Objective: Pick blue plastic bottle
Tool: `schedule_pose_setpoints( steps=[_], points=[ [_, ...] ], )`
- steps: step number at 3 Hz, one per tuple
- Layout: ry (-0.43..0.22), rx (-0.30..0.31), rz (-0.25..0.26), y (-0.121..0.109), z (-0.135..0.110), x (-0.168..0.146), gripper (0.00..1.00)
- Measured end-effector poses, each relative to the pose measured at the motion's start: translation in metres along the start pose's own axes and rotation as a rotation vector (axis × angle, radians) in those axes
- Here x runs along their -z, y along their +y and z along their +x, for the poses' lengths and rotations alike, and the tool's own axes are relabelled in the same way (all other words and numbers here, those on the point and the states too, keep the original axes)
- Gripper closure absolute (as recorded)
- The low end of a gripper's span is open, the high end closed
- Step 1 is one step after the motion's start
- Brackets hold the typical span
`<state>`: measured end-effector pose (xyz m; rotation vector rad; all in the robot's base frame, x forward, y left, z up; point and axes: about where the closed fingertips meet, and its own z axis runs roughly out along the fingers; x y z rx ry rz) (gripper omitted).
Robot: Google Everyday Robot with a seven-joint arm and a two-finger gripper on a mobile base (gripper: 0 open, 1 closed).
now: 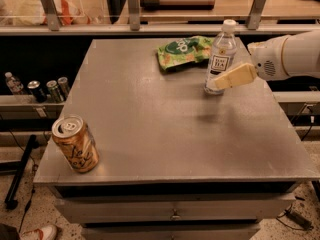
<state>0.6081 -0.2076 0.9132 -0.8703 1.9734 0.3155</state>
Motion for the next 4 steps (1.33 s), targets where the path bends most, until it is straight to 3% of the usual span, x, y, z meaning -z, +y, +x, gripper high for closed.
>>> schedule_pose_setpoints(
  steps=[3, 4],
  points=[
    [-0.138, -0.047, -0.054, -0.004, -0.016, -0.035, 0.00],
    [-0.153, -0.049, -0.073, -0.002, -0.019, -0.041, 0.16]
  ],
)
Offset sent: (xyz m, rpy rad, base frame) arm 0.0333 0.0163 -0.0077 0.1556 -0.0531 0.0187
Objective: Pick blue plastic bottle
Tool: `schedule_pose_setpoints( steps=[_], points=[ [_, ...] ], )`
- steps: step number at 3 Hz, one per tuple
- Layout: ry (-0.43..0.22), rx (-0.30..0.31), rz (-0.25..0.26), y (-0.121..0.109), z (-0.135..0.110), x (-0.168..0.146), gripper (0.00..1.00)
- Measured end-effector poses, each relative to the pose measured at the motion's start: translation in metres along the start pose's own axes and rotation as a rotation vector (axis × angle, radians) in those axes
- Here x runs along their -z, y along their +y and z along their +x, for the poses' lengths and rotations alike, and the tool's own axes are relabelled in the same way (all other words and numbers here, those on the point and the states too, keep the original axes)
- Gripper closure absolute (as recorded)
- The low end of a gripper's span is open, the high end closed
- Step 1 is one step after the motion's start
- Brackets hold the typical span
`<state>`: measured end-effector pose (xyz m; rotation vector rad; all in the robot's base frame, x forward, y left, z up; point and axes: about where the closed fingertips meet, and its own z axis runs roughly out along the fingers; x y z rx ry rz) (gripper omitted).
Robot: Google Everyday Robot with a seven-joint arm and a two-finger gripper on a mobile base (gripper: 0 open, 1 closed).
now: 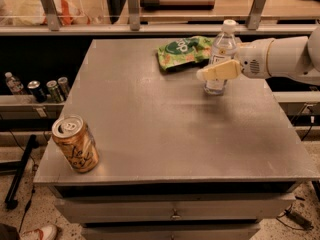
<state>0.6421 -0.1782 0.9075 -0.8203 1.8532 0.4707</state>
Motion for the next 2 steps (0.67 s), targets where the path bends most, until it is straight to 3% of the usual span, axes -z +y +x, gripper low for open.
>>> schedule_pose_setpoints(
  steps=[2],
  points=[
    [-0.001, -0.004, -0.024, 0.0030, 0.0035, -0.0081, 0.62]
  ],
)
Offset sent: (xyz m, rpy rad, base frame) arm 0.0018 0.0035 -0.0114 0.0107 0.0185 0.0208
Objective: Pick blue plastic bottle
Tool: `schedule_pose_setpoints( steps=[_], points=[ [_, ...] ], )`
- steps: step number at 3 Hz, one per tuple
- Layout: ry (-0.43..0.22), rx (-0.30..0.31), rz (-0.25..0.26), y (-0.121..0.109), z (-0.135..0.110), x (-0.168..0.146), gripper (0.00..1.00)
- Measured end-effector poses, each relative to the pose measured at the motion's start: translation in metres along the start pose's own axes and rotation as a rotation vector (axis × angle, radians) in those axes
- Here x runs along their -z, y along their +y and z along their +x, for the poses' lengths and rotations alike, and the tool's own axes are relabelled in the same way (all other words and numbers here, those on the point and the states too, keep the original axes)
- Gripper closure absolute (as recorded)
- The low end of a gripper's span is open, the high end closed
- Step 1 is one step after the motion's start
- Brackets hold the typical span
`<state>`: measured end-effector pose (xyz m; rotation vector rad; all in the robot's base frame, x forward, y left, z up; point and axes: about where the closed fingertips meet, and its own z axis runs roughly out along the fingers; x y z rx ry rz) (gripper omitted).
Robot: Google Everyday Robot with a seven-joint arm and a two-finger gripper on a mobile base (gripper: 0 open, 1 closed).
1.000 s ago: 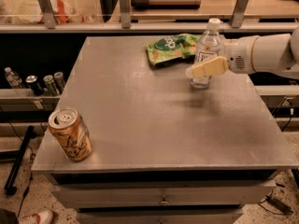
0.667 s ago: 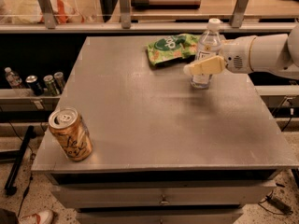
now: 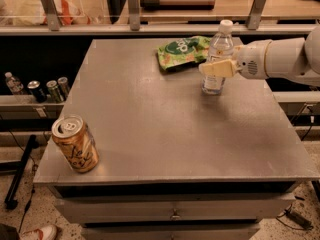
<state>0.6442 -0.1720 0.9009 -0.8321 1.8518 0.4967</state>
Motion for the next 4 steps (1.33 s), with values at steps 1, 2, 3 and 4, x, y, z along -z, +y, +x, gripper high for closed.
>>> schedule_pose_setpoints(
  steps=[1, 2, 3, 4],
  points=[
    [0.004, 0.000, -0.008, 0.001, 0.002, -0.003, 0.85],
    [0.018, 0.012, -0.011, -0.002, -0.007, 0.000, 1.00],
    [0.031, 0.047, 0.000, -0.009, -0.028, 0.011, 1.00],
    [0.036, 0.087, 0.022, -0.015, -0.052, 0.026, 1.00]
  ],
)
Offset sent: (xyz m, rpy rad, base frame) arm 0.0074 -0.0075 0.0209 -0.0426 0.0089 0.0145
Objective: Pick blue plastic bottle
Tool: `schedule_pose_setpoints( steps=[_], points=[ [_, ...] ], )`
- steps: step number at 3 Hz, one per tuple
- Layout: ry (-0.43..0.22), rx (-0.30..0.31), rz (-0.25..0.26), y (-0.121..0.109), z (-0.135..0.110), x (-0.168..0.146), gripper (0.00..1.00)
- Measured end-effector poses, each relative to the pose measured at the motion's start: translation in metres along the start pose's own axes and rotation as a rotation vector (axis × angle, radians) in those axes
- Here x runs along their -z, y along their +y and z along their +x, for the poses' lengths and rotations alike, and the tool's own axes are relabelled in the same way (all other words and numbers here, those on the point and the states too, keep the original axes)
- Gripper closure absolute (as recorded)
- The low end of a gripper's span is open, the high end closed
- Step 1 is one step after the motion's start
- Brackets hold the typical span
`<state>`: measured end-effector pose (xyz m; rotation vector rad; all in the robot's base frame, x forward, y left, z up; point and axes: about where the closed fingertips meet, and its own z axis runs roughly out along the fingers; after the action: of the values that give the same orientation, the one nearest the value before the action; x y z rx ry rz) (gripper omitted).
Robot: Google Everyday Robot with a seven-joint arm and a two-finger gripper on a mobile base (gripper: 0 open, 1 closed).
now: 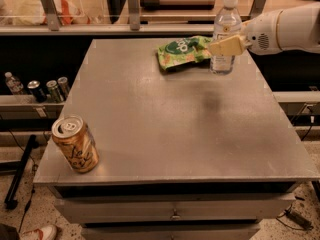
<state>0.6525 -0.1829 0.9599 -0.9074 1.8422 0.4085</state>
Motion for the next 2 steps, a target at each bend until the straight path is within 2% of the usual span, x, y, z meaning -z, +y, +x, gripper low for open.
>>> schedule_pose_setpoints(
  steps=[2],
  points=[
    [-0.012, 0.039, 0.025, -0.008, -0.028, 0.023, 1.00]
  ],
)
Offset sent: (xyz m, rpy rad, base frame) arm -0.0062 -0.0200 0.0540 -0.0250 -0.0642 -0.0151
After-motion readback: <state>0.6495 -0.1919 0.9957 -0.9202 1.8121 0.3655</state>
